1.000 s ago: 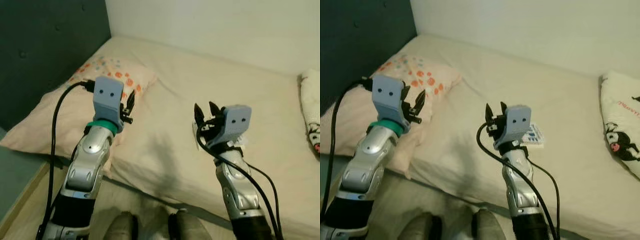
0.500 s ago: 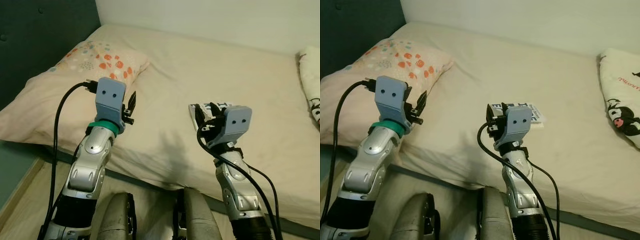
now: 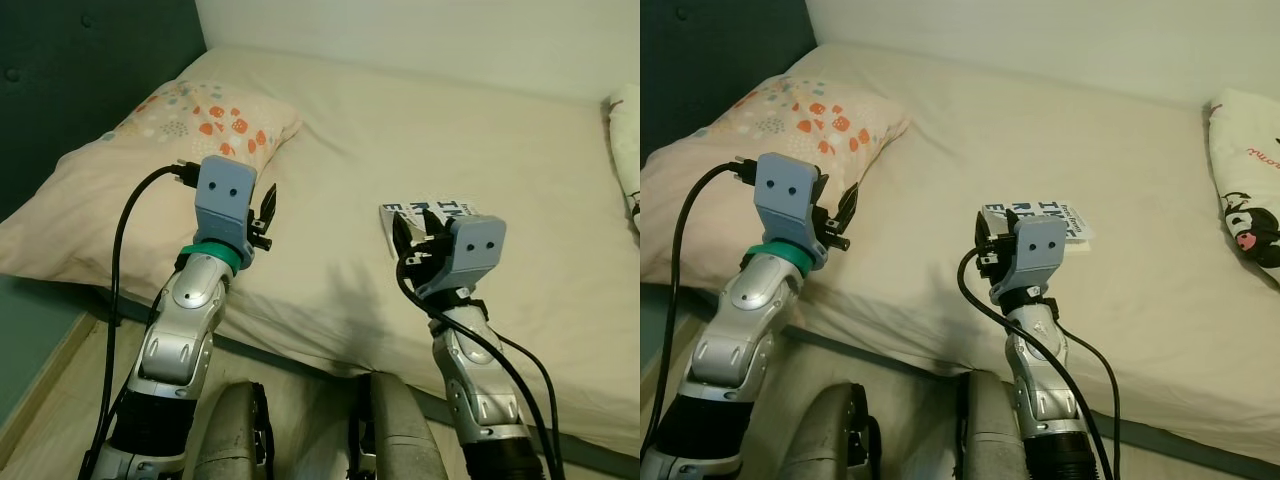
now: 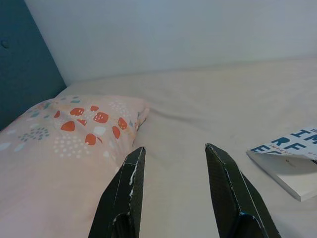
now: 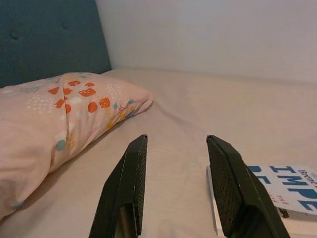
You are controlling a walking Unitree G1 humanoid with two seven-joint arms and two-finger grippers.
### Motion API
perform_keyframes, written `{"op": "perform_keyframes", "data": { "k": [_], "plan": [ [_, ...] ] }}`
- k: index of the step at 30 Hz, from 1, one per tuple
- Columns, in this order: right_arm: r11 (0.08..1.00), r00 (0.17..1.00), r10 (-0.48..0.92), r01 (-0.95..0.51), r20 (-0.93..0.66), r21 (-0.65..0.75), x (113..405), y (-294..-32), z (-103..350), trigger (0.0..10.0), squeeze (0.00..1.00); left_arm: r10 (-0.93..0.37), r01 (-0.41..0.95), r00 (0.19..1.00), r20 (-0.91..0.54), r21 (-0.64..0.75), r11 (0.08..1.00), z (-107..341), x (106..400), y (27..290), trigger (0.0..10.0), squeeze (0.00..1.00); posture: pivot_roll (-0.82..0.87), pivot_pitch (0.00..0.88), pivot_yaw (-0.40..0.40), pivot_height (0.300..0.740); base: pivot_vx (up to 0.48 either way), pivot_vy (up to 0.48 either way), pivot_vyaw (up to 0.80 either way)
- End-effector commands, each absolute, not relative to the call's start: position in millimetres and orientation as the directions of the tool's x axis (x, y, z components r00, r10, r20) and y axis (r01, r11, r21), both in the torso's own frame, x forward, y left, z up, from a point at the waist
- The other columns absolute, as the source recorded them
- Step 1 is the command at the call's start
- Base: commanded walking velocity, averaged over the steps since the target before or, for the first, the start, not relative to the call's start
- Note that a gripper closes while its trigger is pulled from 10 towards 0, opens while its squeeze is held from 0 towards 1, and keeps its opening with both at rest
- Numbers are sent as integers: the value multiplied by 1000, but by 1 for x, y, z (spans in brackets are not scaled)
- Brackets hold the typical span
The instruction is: Clean up the room
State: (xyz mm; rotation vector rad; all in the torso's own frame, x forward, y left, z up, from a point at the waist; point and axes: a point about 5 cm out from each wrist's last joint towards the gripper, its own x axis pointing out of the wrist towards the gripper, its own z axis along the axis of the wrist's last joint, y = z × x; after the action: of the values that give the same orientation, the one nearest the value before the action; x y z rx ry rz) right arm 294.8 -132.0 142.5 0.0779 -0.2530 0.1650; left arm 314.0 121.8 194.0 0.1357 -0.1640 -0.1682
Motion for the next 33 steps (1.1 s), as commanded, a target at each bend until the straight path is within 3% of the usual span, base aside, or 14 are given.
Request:
{"op": "perform_keyframes", "data": {
  "k": [1, 8, 15, 27, 33],
  "plan": [
    [984, 962, 133, -157, 237, 87, 292, -135, 138, 10000, 0, -183, 165, 978, 104, 164, 973, 182, 313, 121, 10000, 0, -62, 144, 59, 628, 0, 0, 0],
    [983, 974, 99, -127, 204, 131, 293, -139, 133, 10000, 0, -184, 167, 980, 71, 199, 966, 173, 313, 120, 10000, 0, -63, 178, 67, 628, 0, 0, 0],
    [954, 993, -27, -7, 111, 300, 330, -146, 130, 10000, 0, -146, 123, 989, 37, 359, 925, 173, 331, 128, 10000, 0, -39, 372, 78, 628, 0, 0, 0],
    [986, 993, -13, -7, 117, 166, 345, -155, 136, 10000, 0, -44, 20, 997, 55, 385, 923, 185, 338, 157, 10000, 0, -10, 454, 57, 628, 0, 0, 0],
    [982, 986, -99, 75, 136, 171, 350, -169, 139, 10000, 0, -45, 30, 998, 32, 383, 923, 178, 331, 157, 10000, 0, 3, 491, 68, 628, 0, 0, 0]
  ]
}}
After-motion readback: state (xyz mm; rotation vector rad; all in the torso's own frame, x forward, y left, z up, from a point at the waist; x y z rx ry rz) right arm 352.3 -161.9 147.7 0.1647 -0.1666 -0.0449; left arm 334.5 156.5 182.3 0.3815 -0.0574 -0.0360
